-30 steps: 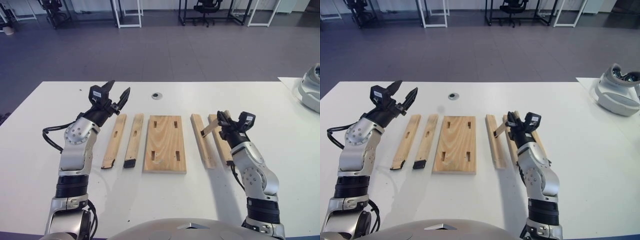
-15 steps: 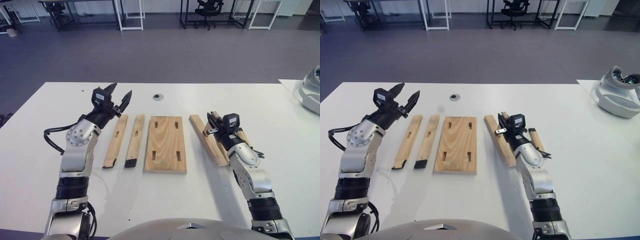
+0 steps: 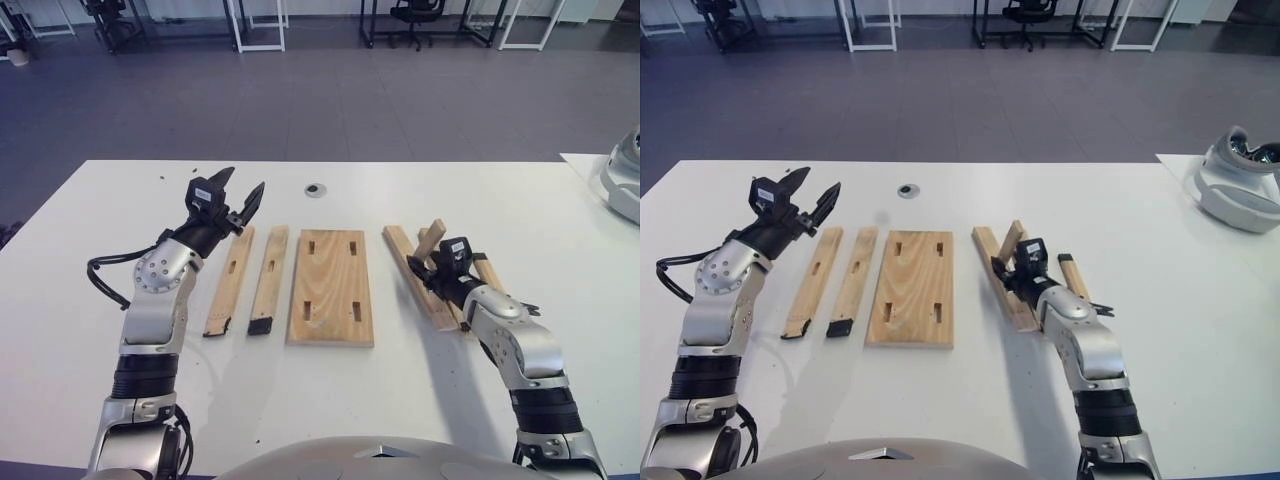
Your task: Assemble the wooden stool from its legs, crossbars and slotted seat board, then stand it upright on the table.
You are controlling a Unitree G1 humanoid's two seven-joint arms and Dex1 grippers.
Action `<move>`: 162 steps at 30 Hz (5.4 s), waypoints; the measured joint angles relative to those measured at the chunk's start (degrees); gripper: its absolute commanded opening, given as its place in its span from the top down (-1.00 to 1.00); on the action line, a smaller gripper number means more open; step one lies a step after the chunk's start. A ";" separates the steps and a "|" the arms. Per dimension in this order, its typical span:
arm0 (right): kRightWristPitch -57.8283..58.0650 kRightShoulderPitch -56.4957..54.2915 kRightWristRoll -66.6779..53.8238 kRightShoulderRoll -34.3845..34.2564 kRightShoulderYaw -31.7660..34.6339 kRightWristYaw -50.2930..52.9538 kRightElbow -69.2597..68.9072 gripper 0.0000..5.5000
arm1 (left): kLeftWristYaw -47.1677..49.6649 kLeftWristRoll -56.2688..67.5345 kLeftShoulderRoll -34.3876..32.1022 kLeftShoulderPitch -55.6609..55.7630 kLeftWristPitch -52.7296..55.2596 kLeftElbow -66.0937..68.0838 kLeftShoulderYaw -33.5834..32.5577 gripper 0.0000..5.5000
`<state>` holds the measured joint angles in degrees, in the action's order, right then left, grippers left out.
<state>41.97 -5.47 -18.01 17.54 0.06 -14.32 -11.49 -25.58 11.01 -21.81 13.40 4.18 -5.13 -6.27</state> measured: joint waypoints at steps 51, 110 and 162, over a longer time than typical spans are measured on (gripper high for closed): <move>-23.34 -13.81 9.09 3.73 -13.12 -18.16 -9.76 0.25 | 20.19 58.91 21.87 7.87 37.92 -8.35 -9.11 0.53; -36.33 8.64 24.23 8.85 -16.37 -19.43 2.35 -0.65 | 42.50 59.69 -2.04 -32.60 30.14 -42.86 -9.01 0.63; -43.44 -2.23 28.28 3.54 -18.05 -12.37 15.74 -0.65 | 50.62 72.83 -13.14 -8.46 46.94 -25.93 -11.40 0.63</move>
<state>-1.47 -7.69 10.27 21.08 -17.99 -26.69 4.24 25.04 83.84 -34.95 4.94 51.12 -31.06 -17.67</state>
